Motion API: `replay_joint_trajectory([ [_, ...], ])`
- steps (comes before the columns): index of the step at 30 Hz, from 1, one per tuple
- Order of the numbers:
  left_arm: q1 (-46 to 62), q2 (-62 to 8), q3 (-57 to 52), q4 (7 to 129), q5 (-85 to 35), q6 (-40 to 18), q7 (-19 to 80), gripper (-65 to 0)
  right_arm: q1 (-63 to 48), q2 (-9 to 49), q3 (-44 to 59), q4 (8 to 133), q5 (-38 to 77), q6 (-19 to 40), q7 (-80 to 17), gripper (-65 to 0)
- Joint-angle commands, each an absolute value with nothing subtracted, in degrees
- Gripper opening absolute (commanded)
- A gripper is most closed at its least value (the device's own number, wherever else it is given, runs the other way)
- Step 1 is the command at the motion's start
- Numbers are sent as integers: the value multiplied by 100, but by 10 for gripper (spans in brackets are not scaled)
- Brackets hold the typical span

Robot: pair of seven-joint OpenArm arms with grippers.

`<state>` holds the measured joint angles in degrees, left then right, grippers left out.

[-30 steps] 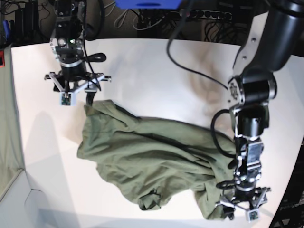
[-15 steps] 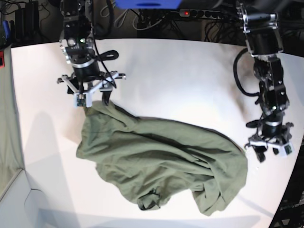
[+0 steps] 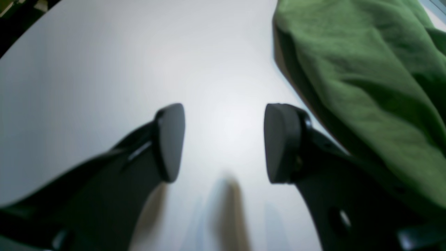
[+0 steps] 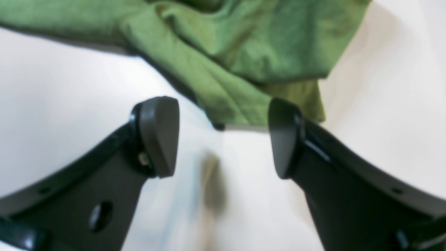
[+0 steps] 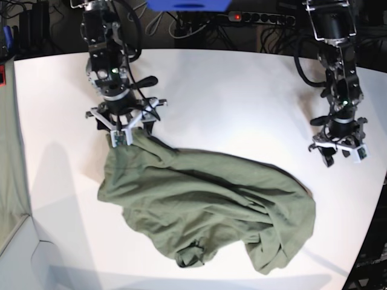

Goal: Layout the t-shirt on the table in an organized manner, then fold the t-shirt properly
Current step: 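Grasp the t-shirt edge with the right gripper and lift it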

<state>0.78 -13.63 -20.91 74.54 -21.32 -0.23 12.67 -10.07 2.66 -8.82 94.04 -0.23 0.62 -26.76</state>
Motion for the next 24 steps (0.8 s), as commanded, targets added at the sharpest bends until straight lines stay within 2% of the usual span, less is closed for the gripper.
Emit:
replay_joint_trajectory([
  [1,22,-1446,-2114,7565,-2158,-40,1121,-301,-884,251,-892,9420,-31,75,-2563,-243],
  [14,92,-1437,-2114,7556,-2141,-40,1121,-301,-435,215,-892,8743,-31,75,-2563,-262],
  [19,84,-1437,-2114,7556,-2149,-40,1121,-301,-444,207,-892,8532,-31,75,-2563,-377],
  [24,84,-1437,-2114,7547,-2149,-40,1121,-301,-470,215,-892,8488,-31,75,-2589,-560],
])
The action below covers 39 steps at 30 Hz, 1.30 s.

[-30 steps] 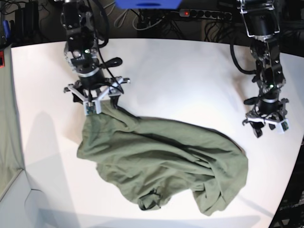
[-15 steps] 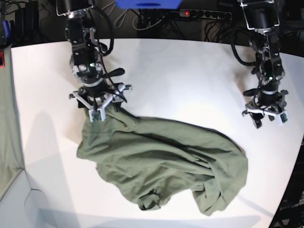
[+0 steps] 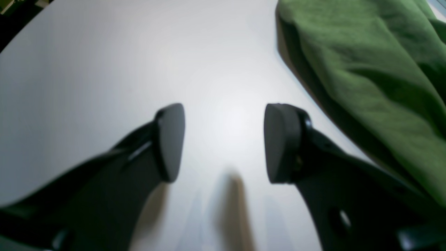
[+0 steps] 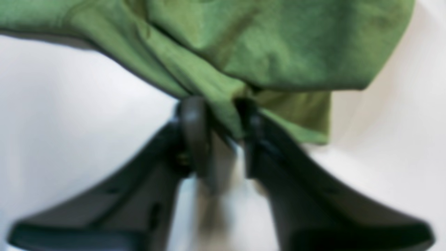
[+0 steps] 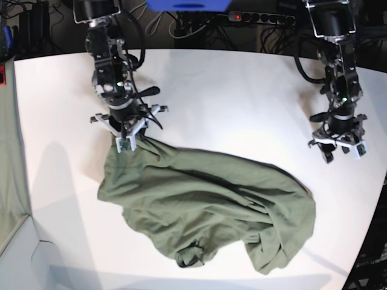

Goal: Layout the t-shirt on the table in an organized manner, then fold the t-shirt properly
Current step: 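Grasp the t-shirt edge with the right gripper and lift it, then reach the left gripper to the t-shirt hem and grasp it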

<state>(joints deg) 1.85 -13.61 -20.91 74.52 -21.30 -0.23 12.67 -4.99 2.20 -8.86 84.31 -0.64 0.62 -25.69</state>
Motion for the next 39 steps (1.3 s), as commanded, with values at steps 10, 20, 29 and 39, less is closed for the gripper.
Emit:
replay_joint_trajectory([
  [10,303,-1429,-2325,7635,-2158,-48,1138,-301,-998,251,-901,10413,-31,75,-2615,-650],
  [20,796,-1429,-2659,7705,-2167,-66,1130,-302,-1147,215,-1121,11749,-31,75,-2114,-650],
  [29,1218,-1349,-2677,8163,-2167,-66,1156,-302,-752,-48,-1095,11749,-31,48,-1640,-650],
  [39,163,-954,-2070,7407,-2158,-66,1130,-302,-1341,-48,-1095,11670,-40,48,-1596,-650],
])
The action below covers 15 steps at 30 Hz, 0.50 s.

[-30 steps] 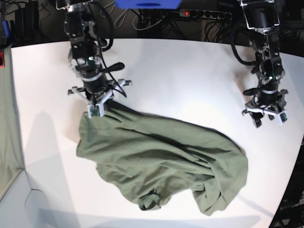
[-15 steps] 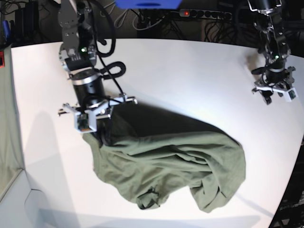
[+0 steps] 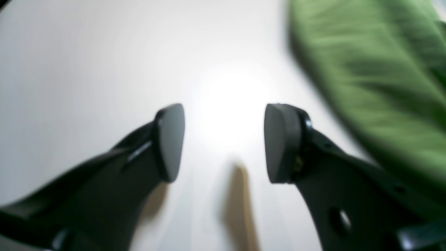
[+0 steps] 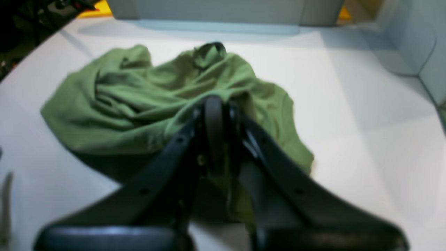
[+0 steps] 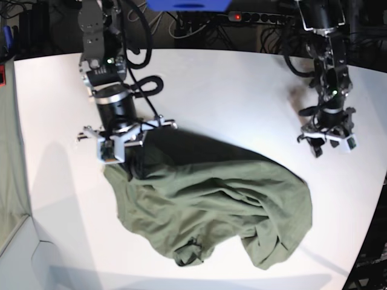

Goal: Layout the t-shirt on the table in an organized manner, then fold the t-shirt properly
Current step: 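Reach the left gripper to the t-shirt hem and grasp it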

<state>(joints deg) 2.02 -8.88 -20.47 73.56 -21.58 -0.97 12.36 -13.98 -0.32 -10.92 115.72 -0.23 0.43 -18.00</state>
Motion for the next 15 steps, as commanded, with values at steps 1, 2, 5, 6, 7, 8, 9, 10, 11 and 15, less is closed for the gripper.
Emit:
replay_joint_trajectory([
  [1,-13,-945,-2000,7248,-2158,-66,1121,-302,-1402,-48,-1103,11662,-40,48,-1596,-650],
  [2,-207,-910,-1938,7064,-2158,-66,1121,-302,-1455,-48,-1103,11662,-40,48,-1596,-650],
  [5,-637,-725,-1938,6598,-2158,-66,1121,-302,-1569,-22,-1103,11653,-40,48,-1596,-650],
  [6,-804,-708,-1930,6413,-2158,-66,1121,-302,-1604,-22,-1103,11653,-40,48,-1596,-650],
  [7,-963,-681,-1903,6246,-2158,-66,1121,-302,-1631,-22,-1103,11653,-40,48,-1596,-650],
  [8,-1112,-673,-1903,6088,-2158,-66,1121,-302,-1648,-13,-1103,11653,-40,48,-1596,-650],
  [9,-1253,-664,-1895,5947,-2158,-66,1121,-302,-1648,-13,-1103,11644,-40,48,-1622,-650],
  [10,-1341,-664,-1895,5859,-2158,-75,1121,-302,-1648,-13,-1103,11644,-40,48,-1631,-650],
  [11,-1393,-655,-1895,5824,-2167,-75,1121,-302,-1657,-13,-1103,11644,-40,48,-1631,-650],
  [15,-1613,-585,-1895,5719,-2167,-75,1112,-302,-1657,-13,-1103,11635,-40,48,-1631,-650],
])
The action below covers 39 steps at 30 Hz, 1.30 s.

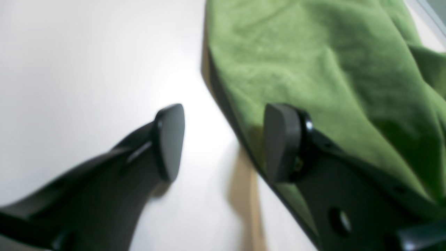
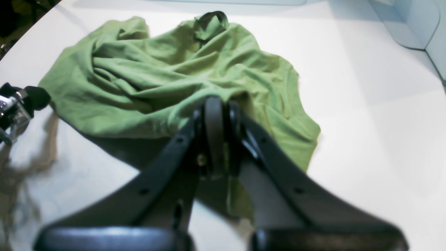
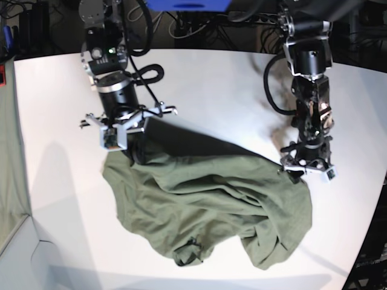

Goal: Layout the t-shirt on the table in an organized manner, then fold the t-shirt properly
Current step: 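Reach the left gripper to the t-shirt hem and grasp it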

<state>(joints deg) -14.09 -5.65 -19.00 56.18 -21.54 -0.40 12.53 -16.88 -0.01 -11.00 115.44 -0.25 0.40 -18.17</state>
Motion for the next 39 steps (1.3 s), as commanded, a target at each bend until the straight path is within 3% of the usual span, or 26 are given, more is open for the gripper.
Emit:
replay_joint_trajectory([
  [1,-1675,-585,-1895,5692,-2158,-75,1112,-302,-1648,-13,-1103,11635,-40,48,-1631,-650],
  [10,-2088,-549,-1886,4840,-2158,-75,1112,-316,-1622,4,-1103,11626,-40,48,-1640,-650],
  [12,-2079,-549,-1886,4857,-2158,-75,1112,-376,-1604,57,-1103,11626,-40,48,-1640,-650],
  [16,-2044,-549,-1903,4866,-2158,-75,1112,-618,-1596,84,-1103,11626,-40,48,-1640,-650],
  [17,-2044,-549,-1921,4866,-2158,-75,1112,-650,-1587,84,-1103,11626,-40,48,-1640,-650],
  [23,-2018,-585,-1938,5086,-2158,-75,1130,-647,-1587,84,-1103,11618,-40,48,-1640,-650],
  [32,-1279,-549,-1886,8207,-2167,-22,1174,-647,-1604,207,-1095,11618,-40,48,-1640,-650],
  [39,-1499,-585,-1886,9024,-2105,-40,1648,-647,-1631,224,-787,11635,-31,48,-1596,-650],
])
